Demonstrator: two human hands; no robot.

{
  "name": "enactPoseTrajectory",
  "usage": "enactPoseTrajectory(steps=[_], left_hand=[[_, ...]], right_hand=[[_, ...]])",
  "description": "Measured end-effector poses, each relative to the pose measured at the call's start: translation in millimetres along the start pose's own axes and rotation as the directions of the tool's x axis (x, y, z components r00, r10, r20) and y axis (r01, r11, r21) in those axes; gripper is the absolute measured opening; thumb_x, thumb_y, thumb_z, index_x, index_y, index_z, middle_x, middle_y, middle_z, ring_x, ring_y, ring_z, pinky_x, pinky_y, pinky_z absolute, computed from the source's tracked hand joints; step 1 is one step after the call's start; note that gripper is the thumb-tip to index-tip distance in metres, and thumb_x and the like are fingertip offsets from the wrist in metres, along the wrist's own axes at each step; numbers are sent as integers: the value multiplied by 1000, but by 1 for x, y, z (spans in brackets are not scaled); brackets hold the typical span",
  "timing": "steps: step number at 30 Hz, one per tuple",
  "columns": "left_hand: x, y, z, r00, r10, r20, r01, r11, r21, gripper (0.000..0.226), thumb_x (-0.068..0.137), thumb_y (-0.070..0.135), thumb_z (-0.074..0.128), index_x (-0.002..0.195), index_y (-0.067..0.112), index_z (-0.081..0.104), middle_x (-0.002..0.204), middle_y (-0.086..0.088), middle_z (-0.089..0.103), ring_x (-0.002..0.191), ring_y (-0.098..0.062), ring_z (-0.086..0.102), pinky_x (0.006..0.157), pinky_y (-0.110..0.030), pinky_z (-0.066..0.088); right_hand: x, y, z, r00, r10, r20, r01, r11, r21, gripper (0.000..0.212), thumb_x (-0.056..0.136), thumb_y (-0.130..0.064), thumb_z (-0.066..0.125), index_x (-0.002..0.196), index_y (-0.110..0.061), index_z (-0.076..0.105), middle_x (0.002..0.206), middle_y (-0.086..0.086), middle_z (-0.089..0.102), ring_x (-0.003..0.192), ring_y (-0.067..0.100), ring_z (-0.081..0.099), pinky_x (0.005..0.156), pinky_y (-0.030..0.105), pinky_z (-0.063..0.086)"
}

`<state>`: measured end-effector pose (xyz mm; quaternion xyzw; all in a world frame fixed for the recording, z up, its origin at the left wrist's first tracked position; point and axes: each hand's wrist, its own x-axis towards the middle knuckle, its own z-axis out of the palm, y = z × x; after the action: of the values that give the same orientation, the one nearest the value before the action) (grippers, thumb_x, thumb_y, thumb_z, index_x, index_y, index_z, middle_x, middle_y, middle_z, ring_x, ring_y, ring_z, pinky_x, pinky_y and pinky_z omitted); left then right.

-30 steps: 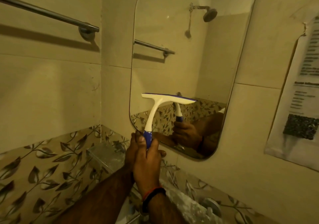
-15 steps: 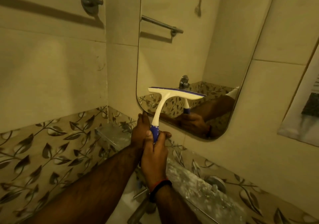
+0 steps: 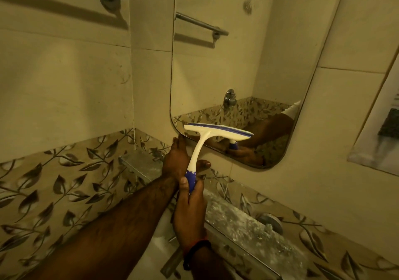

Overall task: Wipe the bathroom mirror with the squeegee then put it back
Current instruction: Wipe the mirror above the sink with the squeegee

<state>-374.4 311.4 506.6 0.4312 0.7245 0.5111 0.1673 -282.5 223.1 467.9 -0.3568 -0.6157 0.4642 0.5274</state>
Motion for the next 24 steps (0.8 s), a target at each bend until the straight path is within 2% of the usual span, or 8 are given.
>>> enactPoseTrajectory(steps=[4,8,10,12,15,18,22,24], left_hand=[[4,-6,-2,997,71,-18,-69,992,106,49,101,37,30,143,14,41,139,-15,52,121,-36,55,101,-53,46],[2,-2,-7,994,96,-50,-85,979,183,65,85,61,44,130,15,46,114,-12,66,91,-29,67,83,-49,57],[2,-3,-6,988,150,-32,-134,946,297,70,85,52,60,139,11,38,118,-9,62,96,-30,66,84,-48,57],[2,-5,-4,987,154,-54,-137,960,242,60,96,38,47,144,5,35,129,-20,57,109,-40,59,92,-52,51],[2,-6,-2,981,163,-102,-141,970,197,48,100,24,33,142,0,38,128,-30,55,112,-46,55,95,-56,46],[3,-6,-3,984,151,-94,-128,969,211,45,102,24,37,142,4,40,125,-26,59,109,-42,58,94,-51,48],[7,-6,-12,984,171,-44,-151,945,290,59,89,35,67,141,17,46,123,-8,65,112,-28,62,96,-44,53],[7,-6,-14,981,185,-57,-159,937,310,60,88,31,69,142,18,46,122,-8,66,112,-27,62,97,-42,52]], right_hand=[[-8,8,1,999,32,3,-32,999,10,12,96,-44,40,101,-38,49,82,-8,62,70,-2,59,60,13,48],[-14,17,2,998,64,-17,-65,997,-29,14,97,-43,40,101,-33,50,77,-2,63,62,4,57,57,18,46],[-17,21,4,995,98,-24,-99,994,-48,13,97,-44,39,97,-35,49,77,0,64,65,8,59,61,23,49],[-21,25,6,991,133,-30,-135,989,-68,14,96,-47,38,97,-36,48,76,-1,64,66,11,61,65,32,52],[-23,27,7,989,144,-40,-148,985,-90,17,96,-49,37,100,-36,48,74,-1,63,62,10,60,65,35,53],[-22,28,8,987,150,-48,-155,983,-101,18,96,-48,37,101,-34,48,76,-1,63,66,11,60,69,37,53],[-24,26,10,984,168,-63,-175,977,-121,25,95,-49,36,104,-29,48,81,2,63,74,22,63,74,45,55],[-27,26,11,981,184,-66,-191,976,-108,25,96,-49,36,105,-29,47,82,4,64,76,25,64,75,48,55]])
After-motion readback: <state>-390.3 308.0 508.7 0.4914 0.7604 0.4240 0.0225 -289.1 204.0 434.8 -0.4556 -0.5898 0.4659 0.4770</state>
